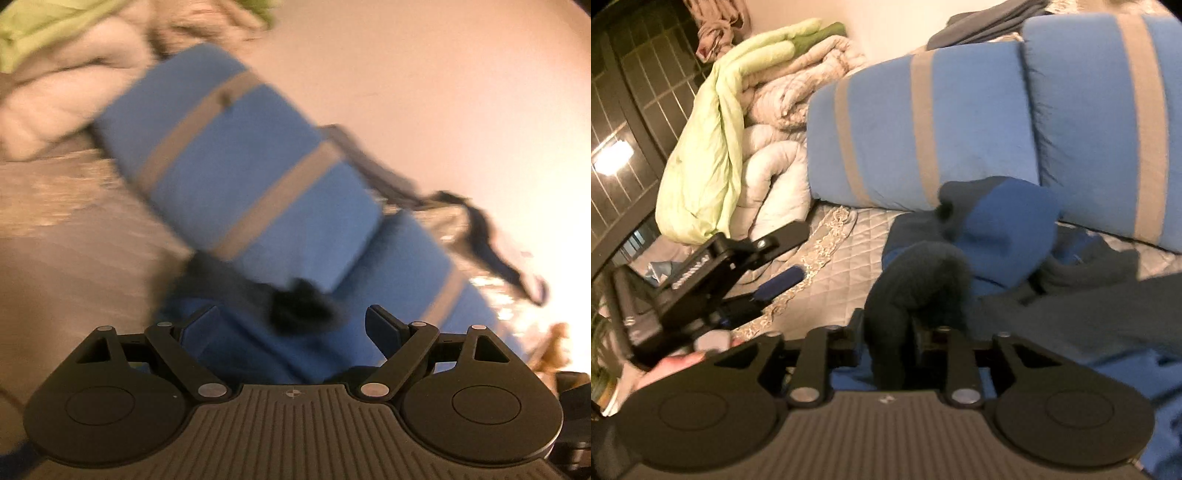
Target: Fold clothes
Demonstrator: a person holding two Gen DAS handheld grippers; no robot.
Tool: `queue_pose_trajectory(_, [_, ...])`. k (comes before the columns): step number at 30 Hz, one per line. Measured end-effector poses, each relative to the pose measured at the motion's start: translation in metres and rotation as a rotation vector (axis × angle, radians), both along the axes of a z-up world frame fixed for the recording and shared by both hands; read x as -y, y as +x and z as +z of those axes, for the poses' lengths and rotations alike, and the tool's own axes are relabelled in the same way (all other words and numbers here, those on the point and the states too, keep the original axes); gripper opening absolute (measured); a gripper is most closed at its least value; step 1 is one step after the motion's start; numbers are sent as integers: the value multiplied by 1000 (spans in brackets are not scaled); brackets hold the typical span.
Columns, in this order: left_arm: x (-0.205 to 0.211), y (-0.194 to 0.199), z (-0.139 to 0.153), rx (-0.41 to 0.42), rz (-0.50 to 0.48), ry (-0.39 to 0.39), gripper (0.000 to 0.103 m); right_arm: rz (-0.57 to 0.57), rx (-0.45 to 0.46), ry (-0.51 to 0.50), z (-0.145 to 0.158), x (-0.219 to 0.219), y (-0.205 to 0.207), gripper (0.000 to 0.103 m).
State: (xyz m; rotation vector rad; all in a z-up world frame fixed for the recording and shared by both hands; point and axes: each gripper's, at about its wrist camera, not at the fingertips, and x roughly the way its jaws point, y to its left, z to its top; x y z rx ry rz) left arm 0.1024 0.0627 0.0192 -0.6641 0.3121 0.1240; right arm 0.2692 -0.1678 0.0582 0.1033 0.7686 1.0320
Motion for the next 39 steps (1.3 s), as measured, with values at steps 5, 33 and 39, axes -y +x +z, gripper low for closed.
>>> queue_pose_trajectory(5, [-26, -11, -9, -157, 31, -10, 87, 21, 75, 39, 21, -8, -6, 74])
queue_pose_trajectory(33, [-4, 12, -45, -337, -315, -60, 87, 556, 235, -288, -86, -76, -21, 45])
queue_pose_trajectory(39, [-1, 12, -45, -339, -313, -42, 87, 582, 204, -272, -88, -76, -17, 11])
